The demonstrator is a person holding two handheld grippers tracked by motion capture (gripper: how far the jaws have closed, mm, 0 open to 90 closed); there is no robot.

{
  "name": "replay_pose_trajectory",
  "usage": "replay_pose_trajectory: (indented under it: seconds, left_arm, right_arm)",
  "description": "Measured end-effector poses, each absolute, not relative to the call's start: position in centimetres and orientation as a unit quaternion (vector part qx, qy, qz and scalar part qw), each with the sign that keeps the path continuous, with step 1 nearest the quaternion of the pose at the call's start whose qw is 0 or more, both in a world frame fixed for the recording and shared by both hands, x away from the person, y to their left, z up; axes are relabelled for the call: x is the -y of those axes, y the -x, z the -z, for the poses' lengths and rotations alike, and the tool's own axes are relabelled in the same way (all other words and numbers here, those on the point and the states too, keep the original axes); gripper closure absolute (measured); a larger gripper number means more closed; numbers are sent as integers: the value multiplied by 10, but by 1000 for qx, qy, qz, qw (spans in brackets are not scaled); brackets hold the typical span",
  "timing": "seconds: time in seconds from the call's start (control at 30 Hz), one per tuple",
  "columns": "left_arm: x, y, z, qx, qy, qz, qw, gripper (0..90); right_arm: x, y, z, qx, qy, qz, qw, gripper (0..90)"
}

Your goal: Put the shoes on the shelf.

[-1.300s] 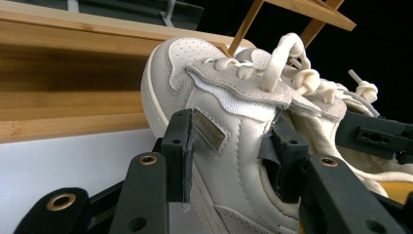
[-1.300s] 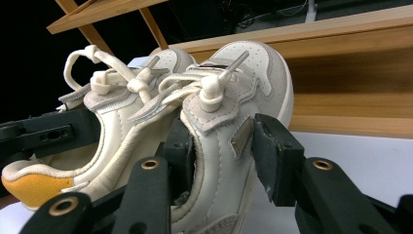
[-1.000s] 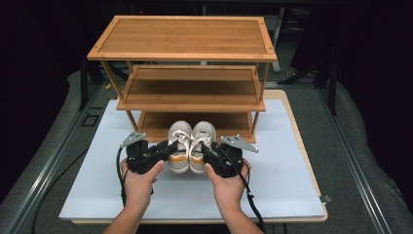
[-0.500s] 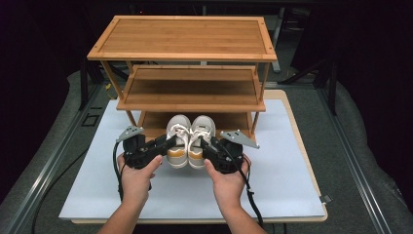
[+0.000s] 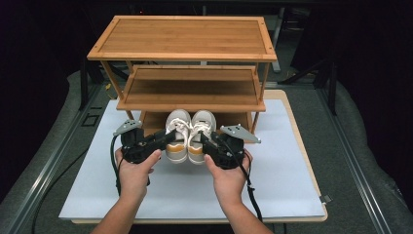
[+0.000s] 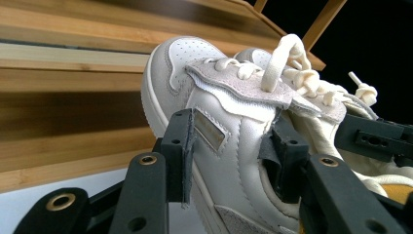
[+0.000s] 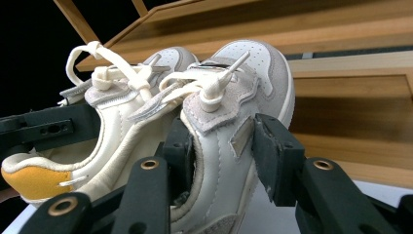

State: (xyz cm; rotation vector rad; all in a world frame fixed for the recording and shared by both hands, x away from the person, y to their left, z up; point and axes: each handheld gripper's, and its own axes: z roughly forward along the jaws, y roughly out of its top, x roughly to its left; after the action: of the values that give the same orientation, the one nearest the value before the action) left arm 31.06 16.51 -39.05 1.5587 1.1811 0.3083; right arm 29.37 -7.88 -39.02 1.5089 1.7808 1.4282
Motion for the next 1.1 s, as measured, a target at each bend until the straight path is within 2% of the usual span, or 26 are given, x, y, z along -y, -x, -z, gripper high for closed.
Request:
replay_pose_trajectory:
  seconds: [1.1]
  left_arm:
    - [-161, -330, 363, -492, -658, -140, 552, 590]
  right_arm:
    - [79, -311, 362, -642, -525, -513, 222, 604]
